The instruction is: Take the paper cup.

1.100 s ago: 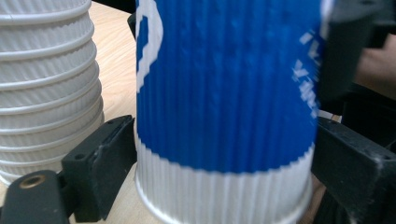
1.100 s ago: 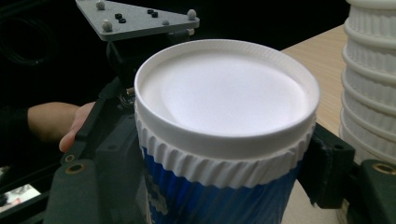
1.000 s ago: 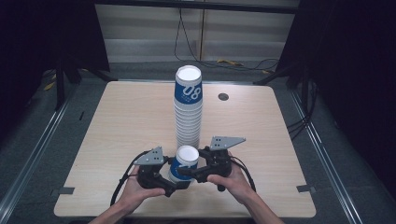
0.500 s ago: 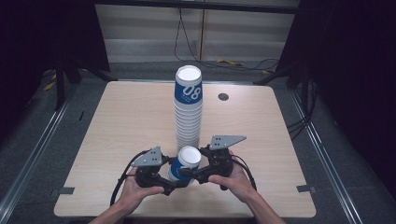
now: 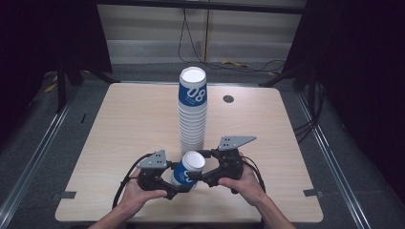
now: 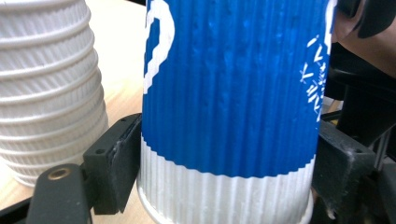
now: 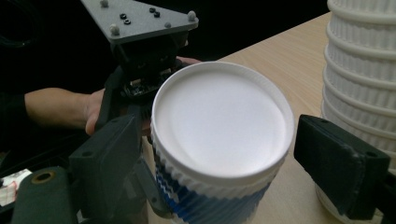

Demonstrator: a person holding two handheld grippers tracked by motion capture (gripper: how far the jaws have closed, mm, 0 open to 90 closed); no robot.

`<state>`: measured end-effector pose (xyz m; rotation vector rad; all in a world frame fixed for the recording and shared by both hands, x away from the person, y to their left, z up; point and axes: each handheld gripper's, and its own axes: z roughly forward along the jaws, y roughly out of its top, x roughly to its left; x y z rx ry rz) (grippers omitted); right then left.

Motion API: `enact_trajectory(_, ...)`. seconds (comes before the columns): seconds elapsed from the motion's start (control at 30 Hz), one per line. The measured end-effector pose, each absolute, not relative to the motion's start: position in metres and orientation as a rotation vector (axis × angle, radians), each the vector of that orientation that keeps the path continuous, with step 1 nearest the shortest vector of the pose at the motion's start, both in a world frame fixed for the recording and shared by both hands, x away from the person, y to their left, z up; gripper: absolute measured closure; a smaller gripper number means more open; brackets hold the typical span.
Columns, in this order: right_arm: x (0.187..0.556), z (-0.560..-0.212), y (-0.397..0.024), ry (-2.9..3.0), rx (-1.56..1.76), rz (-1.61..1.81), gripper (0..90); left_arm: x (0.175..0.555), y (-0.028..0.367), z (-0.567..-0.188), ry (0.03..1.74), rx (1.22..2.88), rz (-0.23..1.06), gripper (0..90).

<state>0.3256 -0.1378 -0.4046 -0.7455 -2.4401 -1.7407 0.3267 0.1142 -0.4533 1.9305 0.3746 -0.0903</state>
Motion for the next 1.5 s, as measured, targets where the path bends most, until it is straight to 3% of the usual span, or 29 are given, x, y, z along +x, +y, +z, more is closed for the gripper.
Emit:
enact_trajectory(0.53,0.326,-0.403,-0.143,-2.539,-0.782,-1.670,14.7,0.333,0.131,-0.447,0.422,1.941,-0.111,20.2)
enact_trajectory(0.9,0.325,-0.408,-0.147,-2.620,-0.736,-1.506,14.7,0.336,0.132,-0.437,0.374,2.062,-0.044,20.4)
enact_trajectory(1.07,0.324,-0.410,-0.147,-2.671,-0.721,-1.456,20.4,0.336,0.129,-0.436,0.374,2.107,-0.008,20.6)
enact_trajectory(1.5,0.322,-0.416,-0.145,-2.762,-0.678,-1.309,15.6,0.330,0.118,-0.439,0.304,2.274,-0.003,20.9)
